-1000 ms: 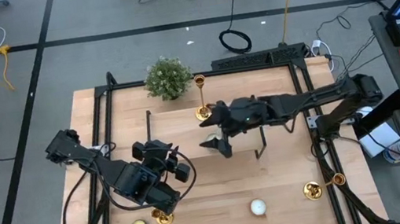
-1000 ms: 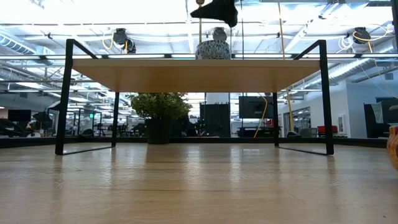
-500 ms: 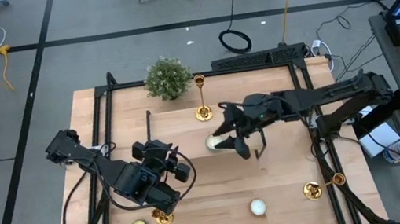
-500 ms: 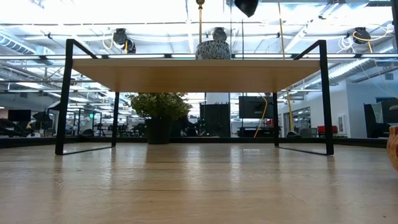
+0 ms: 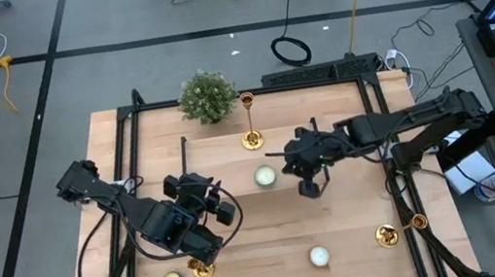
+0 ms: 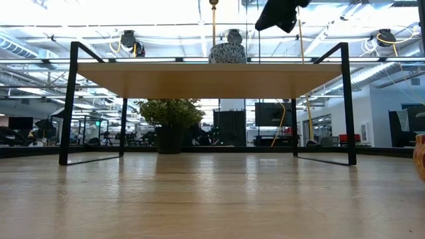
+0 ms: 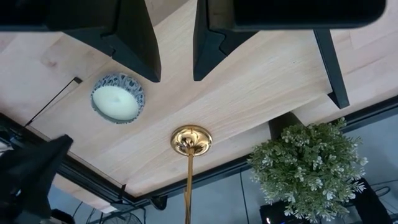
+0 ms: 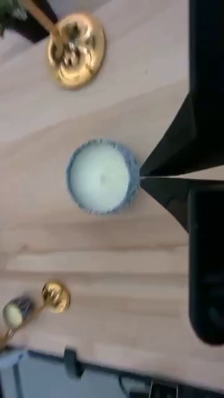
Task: Stock candles and holders on shelf
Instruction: Put the blue scented candle on the shelf
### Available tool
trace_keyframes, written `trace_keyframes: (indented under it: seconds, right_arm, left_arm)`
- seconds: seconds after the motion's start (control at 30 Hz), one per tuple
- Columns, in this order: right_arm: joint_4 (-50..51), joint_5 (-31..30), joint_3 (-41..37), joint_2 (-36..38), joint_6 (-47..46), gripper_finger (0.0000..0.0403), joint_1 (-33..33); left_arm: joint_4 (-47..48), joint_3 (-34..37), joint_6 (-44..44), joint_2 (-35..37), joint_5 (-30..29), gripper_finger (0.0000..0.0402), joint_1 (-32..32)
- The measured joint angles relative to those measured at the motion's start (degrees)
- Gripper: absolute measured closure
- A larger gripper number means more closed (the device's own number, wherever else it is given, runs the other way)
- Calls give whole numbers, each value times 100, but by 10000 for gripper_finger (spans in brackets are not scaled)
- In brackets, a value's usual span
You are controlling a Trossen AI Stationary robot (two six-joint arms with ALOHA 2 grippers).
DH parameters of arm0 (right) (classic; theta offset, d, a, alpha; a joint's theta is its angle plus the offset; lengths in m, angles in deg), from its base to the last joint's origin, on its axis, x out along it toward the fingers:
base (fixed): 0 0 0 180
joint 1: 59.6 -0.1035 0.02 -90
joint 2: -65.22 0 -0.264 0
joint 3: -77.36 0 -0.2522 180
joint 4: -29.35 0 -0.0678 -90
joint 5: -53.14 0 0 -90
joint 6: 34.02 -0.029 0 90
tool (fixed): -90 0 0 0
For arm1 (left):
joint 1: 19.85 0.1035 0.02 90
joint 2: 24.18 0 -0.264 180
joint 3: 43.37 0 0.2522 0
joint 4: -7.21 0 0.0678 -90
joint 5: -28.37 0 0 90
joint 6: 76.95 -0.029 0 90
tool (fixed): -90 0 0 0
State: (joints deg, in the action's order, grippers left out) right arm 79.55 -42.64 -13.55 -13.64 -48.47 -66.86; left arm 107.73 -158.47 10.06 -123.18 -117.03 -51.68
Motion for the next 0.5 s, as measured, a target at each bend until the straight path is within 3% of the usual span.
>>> trace_keyframes:
  seconds: [0.23,0.5]
  right_arm:
    - [-89,6,-143,-74,82,400,161]
    - [-788,585,-922,-79,-134,401,390]
  left_arm:
    - [-2,0,11,0,31,305,-2]
    - [-2,0,20,0,92,305,-1]
